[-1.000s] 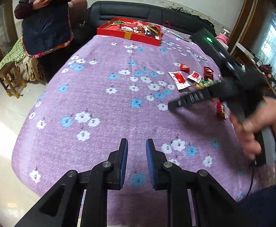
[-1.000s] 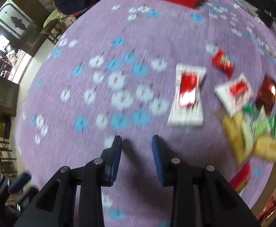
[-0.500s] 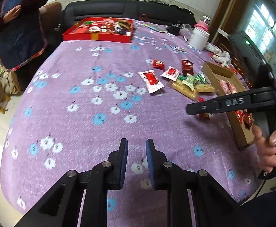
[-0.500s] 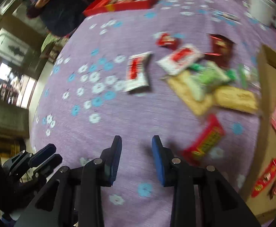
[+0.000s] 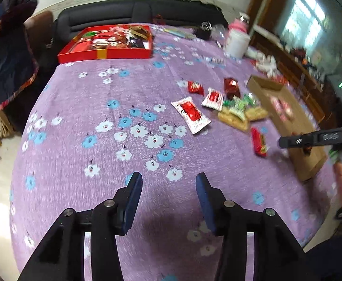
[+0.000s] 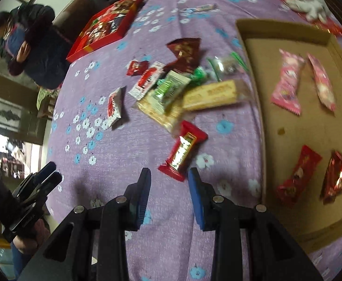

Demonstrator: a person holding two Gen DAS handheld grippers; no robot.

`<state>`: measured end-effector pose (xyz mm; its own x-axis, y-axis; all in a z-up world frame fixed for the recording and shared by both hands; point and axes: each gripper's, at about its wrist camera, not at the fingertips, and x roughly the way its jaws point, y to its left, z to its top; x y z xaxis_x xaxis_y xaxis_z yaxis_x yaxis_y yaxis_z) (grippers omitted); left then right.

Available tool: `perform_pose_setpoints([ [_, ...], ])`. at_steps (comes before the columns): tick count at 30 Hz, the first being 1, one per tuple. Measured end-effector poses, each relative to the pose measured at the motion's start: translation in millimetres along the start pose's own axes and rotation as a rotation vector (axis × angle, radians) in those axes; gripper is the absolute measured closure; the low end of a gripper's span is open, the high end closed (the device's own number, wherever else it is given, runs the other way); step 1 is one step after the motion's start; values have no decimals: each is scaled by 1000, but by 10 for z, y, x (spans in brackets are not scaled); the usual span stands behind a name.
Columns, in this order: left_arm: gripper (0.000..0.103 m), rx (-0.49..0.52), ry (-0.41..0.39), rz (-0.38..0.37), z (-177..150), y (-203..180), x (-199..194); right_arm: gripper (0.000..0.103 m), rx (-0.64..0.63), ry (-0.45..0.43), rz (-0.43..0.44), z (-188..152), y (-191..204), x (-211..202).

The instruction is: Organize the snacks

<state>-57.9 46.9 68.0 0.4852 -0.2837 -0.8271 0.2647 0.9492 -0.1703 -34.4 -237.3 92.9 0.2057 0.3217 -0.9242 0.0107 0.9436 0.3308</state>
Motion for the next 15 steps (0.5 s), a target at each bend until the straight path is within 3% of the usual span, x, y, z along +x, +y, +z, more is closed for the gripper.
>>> perform_pose_setpoints([
  [3, 53, 17, 14, -21, 29, 13, 82, 71, 22, -9, 4, -19, -3, -24],
  [7, 53, -95, 21, -118, 222, 150, 150, 68, 34, -8, -6, -12, -6, -1],
  [11, 53, -150, 49, -155, 490, 122, 292, 67, 65, 6, -39, 79, 9, 115],
  [15, 53, -168, 80, -142, 751, -5, 496, 67, 72, 18, -114, 183, 23, 257],
])
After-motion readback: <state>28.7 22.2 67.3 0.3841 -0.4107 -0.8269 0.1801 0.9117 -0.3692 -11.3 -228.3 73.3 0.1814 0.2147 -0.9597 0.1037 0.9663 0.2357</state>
